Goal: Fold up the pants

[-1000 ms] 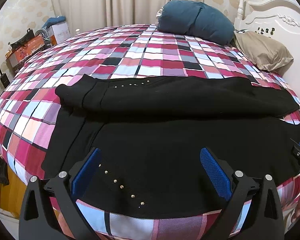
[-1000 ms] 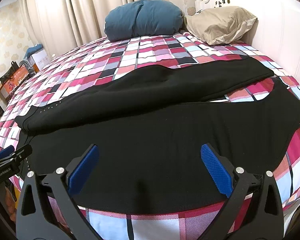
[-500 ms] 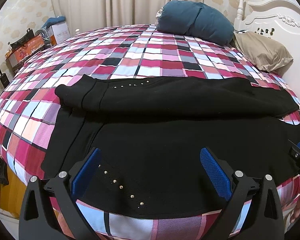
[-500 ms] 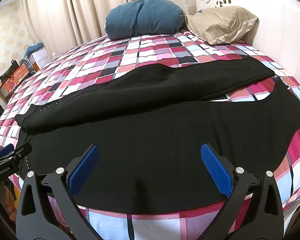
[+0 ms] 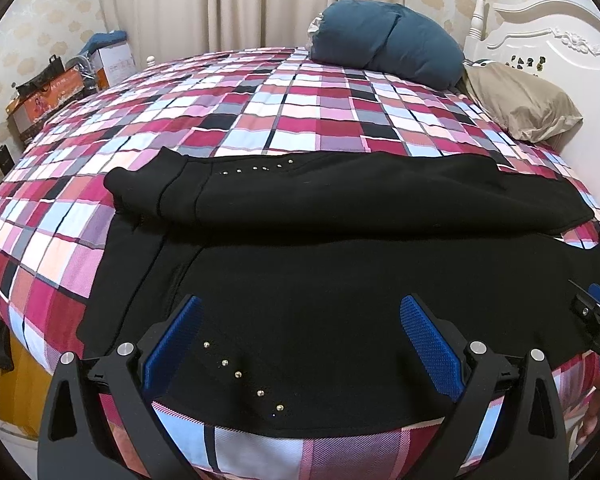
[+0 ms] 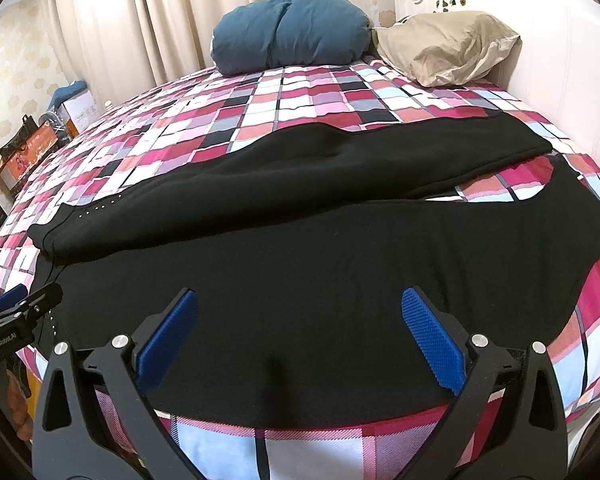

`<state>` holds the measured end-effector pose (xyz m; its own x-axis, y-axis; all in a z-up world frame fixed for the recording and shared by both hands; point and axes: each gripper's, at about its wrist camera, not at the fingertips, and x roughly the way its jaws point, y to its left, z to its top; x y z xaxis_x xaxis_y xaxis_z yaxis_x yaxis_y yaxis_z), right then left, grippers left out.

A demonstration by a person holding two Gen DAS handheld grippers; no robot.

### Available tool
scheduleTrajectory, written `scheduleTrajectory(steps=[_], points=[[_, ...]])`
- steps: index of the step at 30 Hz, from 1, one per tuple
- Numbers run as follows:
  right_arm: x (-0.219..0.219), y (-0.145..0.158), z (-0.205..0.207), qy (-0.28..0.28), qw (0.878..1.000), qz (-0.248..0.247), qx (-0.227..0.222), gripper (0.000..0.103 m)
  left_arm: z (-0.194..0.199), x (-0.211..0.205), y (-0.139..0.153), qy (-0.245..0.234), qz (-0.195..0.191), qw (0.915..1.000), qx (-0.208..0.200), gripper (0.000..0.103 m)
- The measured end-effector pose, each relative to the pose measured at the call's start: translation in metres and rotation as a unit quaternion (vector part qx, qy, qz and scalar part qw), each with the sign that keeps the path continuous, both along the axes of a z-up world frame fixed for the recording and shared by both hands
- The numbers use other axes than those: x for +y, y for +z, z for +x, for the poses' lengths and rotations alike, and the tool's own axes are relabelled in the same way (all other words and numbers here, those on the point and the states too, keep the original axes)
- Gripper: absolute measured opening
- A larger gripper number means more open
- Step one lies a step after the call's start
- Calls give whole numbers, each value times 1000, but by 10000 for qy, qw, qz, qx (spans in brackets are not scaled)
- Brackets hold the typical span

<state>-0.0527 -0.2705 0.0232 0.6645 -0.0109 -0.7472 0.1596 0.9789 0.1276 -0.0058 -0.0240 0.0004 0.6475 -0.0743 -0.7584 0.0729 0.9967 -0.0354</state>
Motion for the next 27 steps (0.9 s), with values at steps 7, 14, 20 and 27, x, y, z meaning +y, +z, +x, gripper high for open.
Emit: scheduleTrajectory(steps=[7, 14, 20, 27], points=[[5, 10, 14, 520, 9986, -18, -96, 101, 23, 39, 6, -298, -996, 9941, 324, 98], [12, 26, 49, 867, 9958, -252, -140, 101, 95, 122, 17, 118, -695, 9964, 481, 98], [37, 29, 89, 1241, 9911, -462, -97, 101, 186, 217, -22, -87, -1965, 9738, 1144, 98], [73, 18, 126, 1772, 9827, -527, 61, 101, 244, 208, -42, -1134, -2231, 9549, 1599, 98]])
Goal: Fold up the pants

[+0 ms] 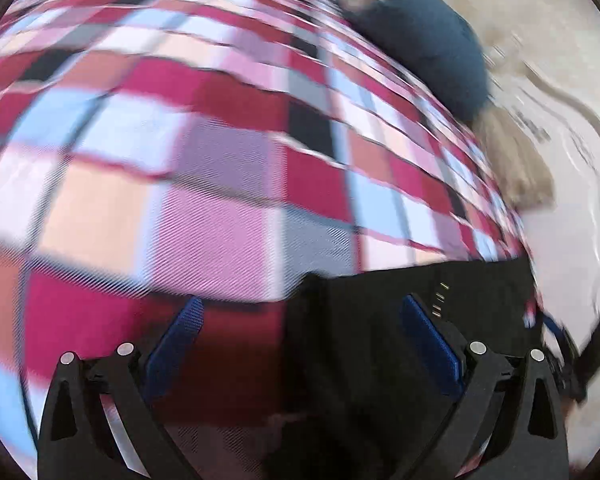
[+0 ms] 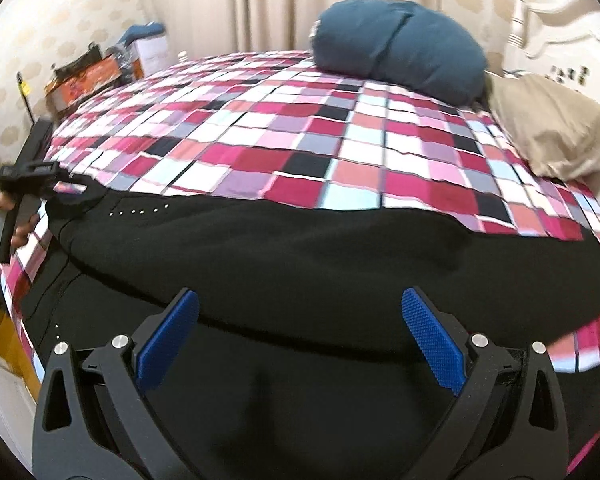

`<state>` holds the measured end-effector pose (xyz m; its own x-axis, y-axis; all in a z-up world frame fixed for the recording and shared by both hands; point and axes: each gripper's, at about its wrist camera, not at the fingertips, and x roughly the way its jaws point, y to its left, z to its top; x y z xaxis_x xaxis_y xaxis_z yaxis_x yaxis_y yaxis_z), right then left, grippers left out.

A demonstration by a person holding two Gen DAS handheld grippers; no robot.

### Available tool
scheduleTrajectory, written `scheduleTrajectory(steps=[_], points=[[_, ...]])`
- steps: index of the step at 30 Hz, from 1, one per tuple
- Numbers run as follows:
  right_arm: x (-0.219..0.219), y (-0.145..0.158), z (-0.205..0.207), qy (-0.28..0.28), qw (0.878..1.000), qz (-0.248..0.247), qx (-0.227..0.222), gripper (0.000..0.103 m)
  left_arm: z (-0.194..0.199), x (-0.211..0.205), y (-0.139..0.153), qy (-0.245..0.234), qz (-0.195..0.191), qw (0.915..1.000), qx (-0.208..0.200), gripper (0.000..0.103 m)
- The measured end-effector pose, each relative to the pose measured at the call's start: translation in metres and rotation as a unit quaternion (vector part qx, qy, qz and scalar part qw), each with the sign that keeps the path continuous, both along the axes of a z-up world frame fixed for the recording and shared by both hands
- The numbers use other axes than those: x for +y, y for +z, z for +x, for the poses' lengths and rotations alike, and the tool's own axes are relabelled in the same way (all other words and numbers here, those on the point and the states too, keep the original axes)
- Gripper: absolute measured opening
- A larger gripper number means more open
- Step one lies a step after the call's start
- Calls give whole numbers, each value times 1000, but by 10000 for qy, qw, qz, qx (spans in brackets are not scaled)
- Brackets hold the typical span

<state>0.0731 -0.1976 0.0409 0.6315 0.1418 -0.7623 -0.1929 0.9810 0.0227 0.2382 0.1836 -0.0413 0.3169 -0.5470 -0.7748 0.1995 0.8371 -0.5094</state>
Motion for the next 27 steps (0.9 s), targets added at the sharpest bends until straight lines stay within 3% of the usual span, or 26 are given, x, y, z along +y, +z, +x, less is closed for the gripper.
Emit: scheduleTrajectory(steps=[3, 6, 8, 9, 10, 13, 19, 20, 21, 22, 23, 24, 25, 27], points=[[4, -4, 18, 338, 9992, 139, 157, 101, 13, -18, -3, -502, -9, 9987, 80, 98], [-4, -3, 39, 664, 9972, 279, 198, 101, 16, -24, -3, -638, 48, 9979, 69, 97], [-16, -1, 64, 1178, 9908, 590, 305, 101, 19, -23, -5, -716, 68, 9973, 127, 71], [-22, -3, 83, 1395, 9868, 657, 500, 101, 21, -23, -7, -693, 167, 9973, 196, 44], [-26, -5, 97, 1567, 9834, 669, 622, 101, 22, -20, -11, -636, 270, 9971, 307, 34], [-35, -15, 138, 2092, 9722, 516, 914, 101, 24, -9, -14, -617, 96, 9971, 436, 34], [-35, -54, 185, 2741, 9425, 336, 1885, 98, 15, -24, -5, -933, 415, 9945, 241, 34], [-31, -62, 188, 2838, 9366, 160, 2050, 69, 11, -28, -3, -1061, 433, 9932, 221, 34], [-28, -71, 189, 2889, 9310, -37, 2228, 53, 9, -31, -3, -1167, 497, 9917, 201, 34], [-24, -78, 188, 2875, 9283, -274, 2341, 48, 6, -35, -5, -1264, 634, 9898, 191, 33], [-23, -77, 188, 2882, 9283, -272, 2335, 16, 5, -37, -8, -1280, 707, 9890, 208, 30], [-22, -75, 187, 2958, 9243, -158, 2406, 6, 6, -38, -10, -1273, 751, 9887, 248, 23], [-22, -71, 185, 2988, 9203, 61, 2526, 6, 7, -37, -10, -1243, 746, 9891, 249, 17], [-19, -63, 177, 2890, 9276, -119, 2365, 6, 9, -35, -5, -1159, 651, 9909, 199, 12]])
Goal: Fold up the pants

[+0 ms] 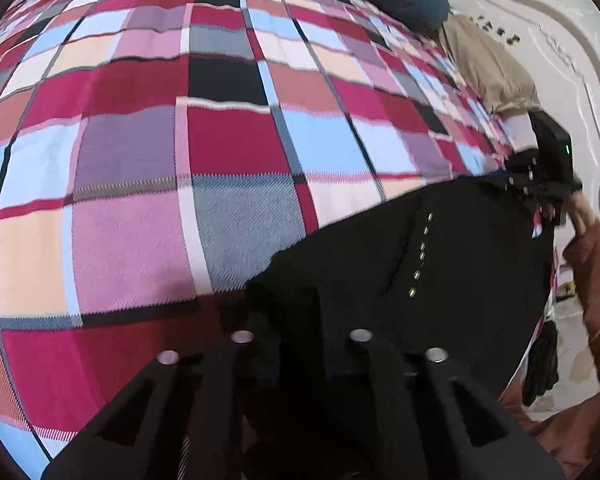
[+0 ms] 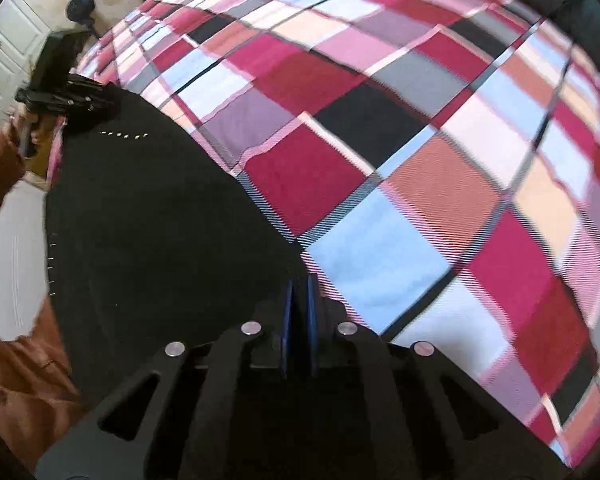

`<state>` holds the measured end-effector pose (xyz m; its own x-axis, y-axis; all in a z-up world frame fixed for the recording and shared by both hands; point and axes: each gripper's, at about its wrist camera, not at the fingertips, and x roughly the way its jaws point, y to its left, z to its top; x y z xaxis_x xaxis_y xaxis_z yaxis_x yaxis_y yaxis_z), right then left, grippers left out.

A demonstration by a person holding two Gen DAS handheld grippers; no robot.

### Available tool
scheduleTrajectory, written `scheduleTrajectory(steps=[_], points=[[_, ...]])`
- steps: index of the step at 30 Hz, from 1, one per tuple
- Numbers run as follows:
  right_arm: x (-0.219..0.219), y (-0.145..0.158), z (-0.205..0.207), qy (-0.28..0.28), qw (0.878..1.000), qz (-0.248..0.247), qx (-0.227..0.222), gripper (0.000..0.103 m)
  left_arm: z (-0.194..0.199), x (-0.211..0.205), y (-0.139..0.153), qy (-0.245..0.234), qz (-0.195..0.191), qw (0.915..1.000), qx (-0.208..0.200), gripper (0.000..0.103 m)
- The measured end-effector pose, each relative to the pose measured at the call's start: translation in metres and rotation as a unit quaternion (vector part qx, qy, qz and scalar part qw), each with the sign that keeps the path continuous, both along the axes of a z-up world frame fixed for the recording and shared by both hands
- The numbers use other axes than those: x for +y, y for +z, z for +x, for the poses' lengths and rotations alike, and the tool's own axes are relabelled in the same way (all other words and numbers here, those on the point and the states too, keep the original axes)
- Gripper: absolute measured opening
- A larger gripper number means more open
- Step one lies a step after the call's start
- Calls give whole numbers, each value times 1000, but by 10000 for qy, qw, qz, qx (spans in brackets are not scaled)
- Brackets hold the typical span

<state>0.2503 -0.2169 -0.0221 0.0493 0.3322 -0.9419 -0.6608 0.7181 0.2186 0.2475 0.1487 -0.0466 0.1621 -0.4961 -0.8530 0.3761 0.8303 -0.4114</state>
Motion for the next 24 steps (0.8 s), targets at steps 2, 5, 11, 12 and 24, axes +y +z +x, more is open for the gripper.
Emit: scheduleTrajectory(steps=[2, 5, 11, 12, 24], points=[[6, 16, -20, 31, 9988, -139, -477, 6, -2, 0, 7, -40, -124, 9999, -98, 10], [3, 48, -51, -278, 9920, -67, -1229, 6, -12, -3, 16, -198, -243, 9992, -250, 10], [-12, 91, -142, -560, 9690, 260, -2394, 6, -51, -13, 44, -463, -871, 9926, -703, 10], [-13, 91, -162, -600, 9663, 263, -2489, 6, -59, -11, 48, -463, -1020, 9908, -759, 10], [-25, 35, -284, -1165, 9535, 246, -2769, 16, -161, 20, 40, -104, -1685, 9828, -749, 19]])
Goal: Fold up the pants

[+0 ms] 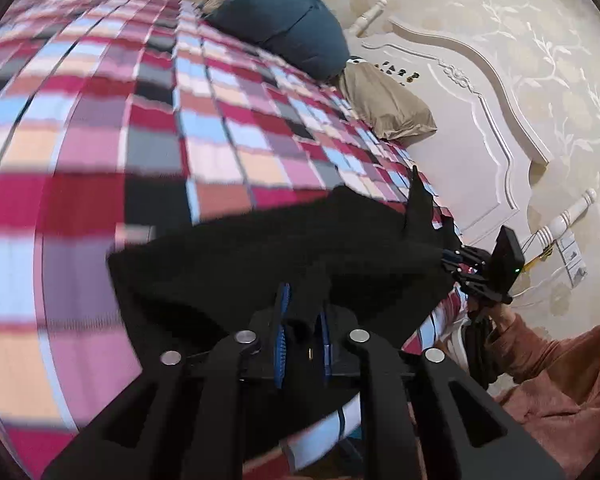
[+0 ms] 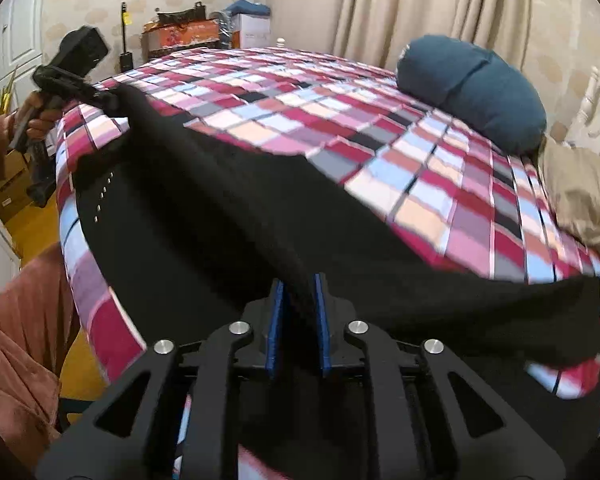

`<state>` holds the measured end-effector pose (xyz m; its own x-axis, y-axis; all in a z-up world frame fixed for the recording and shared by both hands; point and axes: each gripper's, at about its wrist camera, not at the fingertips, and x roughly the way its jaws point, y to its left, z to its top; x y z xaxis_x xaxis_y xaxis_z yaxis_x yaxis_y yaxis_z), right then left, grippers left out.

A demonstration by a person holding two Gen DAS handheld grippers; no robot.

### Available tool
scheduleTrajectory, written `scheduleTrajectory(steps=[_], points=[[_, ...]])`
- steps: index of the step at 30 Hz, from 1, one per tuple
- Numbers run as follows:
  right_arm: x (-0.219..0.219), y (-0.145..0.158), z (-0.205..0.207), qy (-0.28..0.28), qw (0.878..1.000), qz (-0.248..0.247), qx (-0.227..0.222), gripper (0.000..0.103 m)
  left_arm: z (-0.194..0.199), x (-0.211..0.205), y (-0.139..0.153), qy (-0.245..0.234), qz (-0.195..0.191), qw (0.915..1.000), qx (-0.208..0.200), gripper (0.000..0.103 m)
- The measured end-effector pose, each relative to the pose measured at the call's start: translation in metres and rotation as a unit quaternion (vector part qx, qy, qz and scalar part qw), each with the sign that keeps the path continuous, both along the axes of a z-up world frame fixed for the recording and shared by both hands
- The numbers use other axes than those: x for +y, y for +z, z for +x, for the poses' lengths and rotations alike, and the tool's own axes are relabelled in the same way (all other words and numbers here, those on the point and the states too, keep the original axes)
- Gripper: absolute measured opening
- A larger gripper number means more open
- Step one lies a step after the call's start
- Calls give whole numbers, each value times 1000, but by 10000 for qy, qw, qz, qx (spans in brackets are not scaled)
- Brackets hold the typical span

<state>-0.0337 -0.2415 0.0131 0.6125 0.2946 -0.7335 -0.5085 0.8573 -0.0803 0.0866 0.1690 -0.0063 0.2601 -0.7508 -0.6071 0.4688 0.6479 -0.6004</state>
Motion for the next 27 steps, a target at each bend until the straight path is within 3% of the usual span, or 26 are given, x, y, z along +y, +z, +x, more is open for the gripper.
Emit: scheduleTrajectory(steps=[2, 6, 7, 8, 10, 13, 16, 19, 22, 27], points=[[-1, -8, -9, -52, 10000, 15, 75, 18, -10, 4, -12, 95, 83, 9998, 153, 26], [2, -20, -18, -119, 9997, -1, 199, 32, -30, 10, -40, 412, 463, 9971, 445, 56], [3, -22, -20, -132, 9996, 2, 261, 48, -35, 15, -42, 519, 294, 9971, 478, 57], [3, -25, -21, -149, 9993, 16, 336, 57, -39, 20, -43, 623, 153, 9967, 493, 59], [5, -29, -30, -132, 9988, 83, 474, 57, -47, 32, -43, 900, -194, 9941, 576, 76], [5, -32, -43, -226, 9977, 196, 602, 57, -64, 52, -42, 1544, -755, 9824, 725, 78], [-7, -27, -50, -520, 9914, 892, 808, 58, -84, 56, -39, 2106, -1202, 9675, 719, 78], [-15, -21, -54, -788, 9818, 1495, 870, 60, -106, 46, -39, 2660, -1558, 9474, 859, 78], [-14, -16, -56, -901, 9771, 1745, 821, 65, -120, 35, -45, 3052, -1836, 9290, 1007, 78], [-9, -18, -53, -938, 9728, 1941, 843, 65, -126, 21, -52, 3486, -1876, 9132, 964, 78]])
